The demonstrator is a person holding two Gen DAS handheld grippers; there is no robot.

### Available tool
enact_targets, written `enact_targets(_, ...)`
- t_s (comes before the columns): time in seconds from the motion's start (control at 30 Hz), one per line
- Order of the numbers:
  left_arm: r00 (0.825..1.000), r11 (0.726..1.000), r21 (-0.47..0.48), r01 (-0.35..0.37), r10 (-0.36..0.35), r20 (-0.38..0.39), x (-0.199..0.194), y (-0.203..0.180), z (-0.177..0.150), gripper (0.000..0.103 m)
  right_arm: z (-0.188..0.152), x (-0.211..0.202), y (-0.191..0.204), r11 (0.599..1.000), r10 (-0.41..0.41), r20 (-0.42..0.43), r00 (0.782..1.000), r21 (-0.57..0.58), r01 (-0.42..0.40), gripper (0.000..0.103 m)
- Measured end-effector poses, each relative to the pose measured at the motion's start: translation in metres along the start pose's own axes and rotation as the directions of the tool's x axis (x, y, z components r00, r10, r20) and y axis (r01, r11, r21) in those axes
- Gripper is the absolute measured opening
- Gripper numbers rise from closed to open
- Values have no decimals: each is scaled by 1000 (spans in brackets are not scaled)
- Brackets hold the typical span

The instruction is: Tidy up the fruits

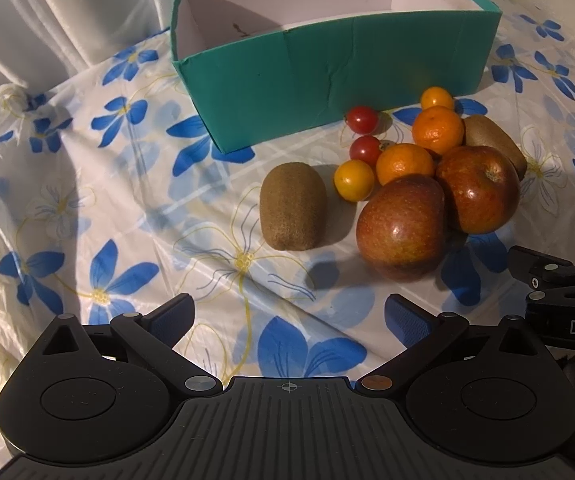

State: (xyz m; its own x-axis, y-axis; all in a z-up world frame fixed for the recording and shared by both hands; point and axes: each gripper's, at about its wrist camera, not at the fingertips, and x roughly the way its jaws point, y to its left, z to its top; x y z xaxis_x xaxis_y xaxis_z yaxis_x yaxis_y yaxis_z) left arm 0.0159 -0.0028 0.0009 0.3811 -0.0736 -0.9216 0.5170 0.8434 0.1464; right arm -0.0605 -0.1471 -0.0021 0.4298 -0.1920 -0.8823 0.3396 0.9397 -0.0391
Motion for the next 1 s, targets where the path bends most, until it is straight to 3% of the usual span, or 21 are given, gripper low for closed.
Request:
enact_targets(0.23,1000,1000,-18,18,-18,13,-3,2,-2,103,-1,-2,-3,1000,25,22,999,8,-26,103)
enact_targets(0.4,997,999,-20,38,-37,75,-8,1,-7,103,-5,-8,-9,998,68,99,993,10,-69,103)
enact_targets(0.5,988,998,-15,60,-57,141,-14,2,-12,103,-11,-17,-13,994,105,224,969,-10,-106,103)
enact_targets(0.63,971,999,-31,21,-13,237,-17,4,-20,103,-23,-27,-17,990,141,396,907,-80,-118,103)
enact_targets(0.73,959,999,-28,-21,28,284,-16,6,-24,103,-25,-21,-15,993,112,401,909,-87,-85,103)
enact_targets(0.83,946,999,-39,0,12,325,-18,8,-26,103,-27,-16,-17,990,140,403,904,-62,-125,103)
enact_targets(0.93,933,999,-34,5,7,361,-17,7,-27,102,-27,-12,-17,993,118,408,905,-39,-112,103)
enact_targets(1.0,933,1000,-25,1,8,359,-15,6,-26,93,-25,-7,-18,995,95,403,910,-22,-95,103)
